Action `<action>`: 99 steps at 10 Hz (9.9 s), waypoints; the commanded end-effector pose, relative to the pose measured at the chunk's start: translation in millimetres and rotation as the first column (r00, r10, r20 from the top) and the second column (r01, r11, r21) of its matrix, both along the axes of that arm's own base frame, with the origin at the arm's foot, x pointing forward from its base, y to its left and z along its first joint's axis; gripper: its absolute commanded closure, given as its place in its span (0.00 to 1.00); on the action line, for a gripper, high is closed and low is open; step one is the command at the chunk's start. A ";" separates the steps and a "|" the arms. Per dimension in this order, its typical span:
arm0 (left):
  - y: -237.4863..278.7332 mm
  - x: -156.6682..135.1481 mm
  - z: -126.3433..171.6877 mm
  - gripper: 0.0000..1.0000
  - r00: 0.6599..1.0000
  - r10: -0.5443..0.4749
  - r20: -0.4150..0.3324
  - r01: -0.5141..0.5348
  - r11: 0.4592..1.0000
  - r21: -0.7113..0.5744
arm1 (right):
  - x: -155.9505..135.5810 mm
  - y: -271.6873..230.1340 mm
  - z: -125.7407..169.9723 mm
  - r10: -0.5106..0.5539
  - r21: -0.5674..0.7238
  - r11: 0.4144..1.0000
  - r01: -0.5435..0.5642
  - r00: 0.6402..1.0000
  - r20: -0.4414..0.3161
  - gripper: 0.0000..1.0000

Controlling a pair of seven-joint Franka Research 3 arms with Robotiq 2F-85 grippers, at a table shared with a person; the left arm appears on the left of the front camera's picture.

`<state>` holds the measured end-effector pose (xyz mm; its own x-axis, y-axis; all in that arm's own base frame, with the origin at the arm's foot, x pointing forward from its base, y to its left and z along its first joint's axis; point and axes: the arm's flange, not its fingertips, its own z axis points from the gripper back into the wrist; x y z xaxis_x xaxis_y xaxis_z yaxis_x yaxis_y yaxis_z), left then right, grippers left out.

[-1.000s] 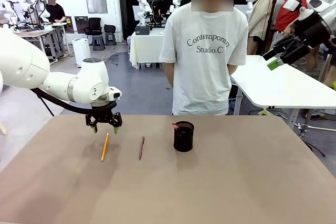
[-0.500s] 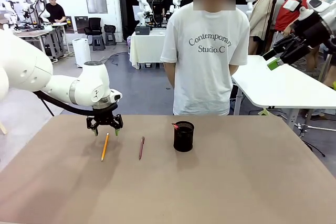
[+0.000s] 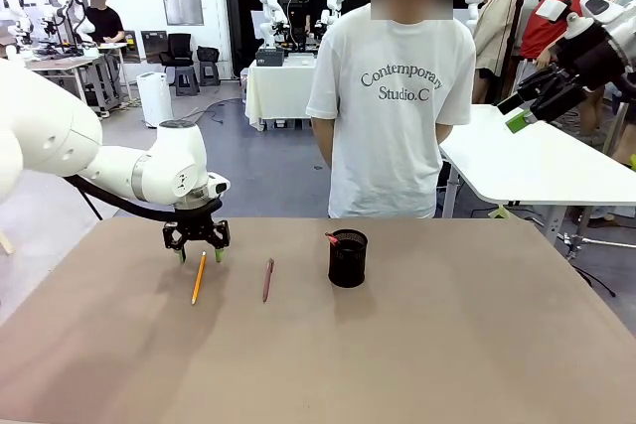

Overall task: Place the pens into the pen holder.
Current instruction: Pick up a writing instrument from the table and place it into the Pen holder.

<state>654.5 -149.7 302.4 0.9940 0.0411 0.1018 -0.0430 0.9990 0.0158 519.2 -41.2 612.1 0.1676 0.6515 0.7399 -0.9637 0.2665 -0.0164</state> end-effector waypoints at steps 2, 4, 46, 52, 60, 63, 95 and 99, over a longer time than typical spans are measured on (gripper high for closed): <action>-4.1 3.5 0.5 0.80 0.998 0.062 -0.015 -0.062 0.998 0.007 | -0.4 0.1 1.4 -0.004 0.001 1.000 0.004 1.000 -0.002 0.00; -4.9 3.5 0.2 1.00 0.997 0.073 -0.027 -0.073 0.997 0.002 | -0.4 0.1 1.4 -0.004 0.001 1.000 0.004 1.000 -0.002 0.00; -154.9 -71.8 193.9 1.00 -0.002 -0.212 0.977 0.997 0.079 0.019 | -0.4 0.1 1.4 -0.004 0.001 1.000 0.004 1.000 -0.002 0.00; -161.0 -54.9 164.1 1.00 -0.138 -0.116 0.984 0.990 -0.017 0.137 | -0.4 0.1 1.4 -0.004 0.001 1.000 0.004 1.000 -0.002 0.00; -180.2 -33.6 108.5 1.00 -0.225 -0.047 0.973 0.967 -0.134 0.217 | -0.4 0.1 1.4 -0.004 0.001 1.000 0.004 1.000 -0.002 0.00; -180.4 -32.0 90.5 0.95 -0.177 -0.039 0.983 0.973 -0.158 0.169 | -0.4 0.1 1.4 -0.004 0.001 1.000 0.004 1.000 -0.002 0.00; -137.4 -150.2 268.8 0.00 0.435 -0.723 0.536 0.851 0.525 0.018 | -0.4 0.1 1.4 -0.004 0.001 1.000 0.004 1.000 -0.002 0.00; -125.1 -140.4 240.0 0.00 0.555 -0.674 0.488 0.793 0.606 -0.064 | -0.4 0.1 1.4 -0.004 0.001 1.000 0.004 1.000 -0.002 0.00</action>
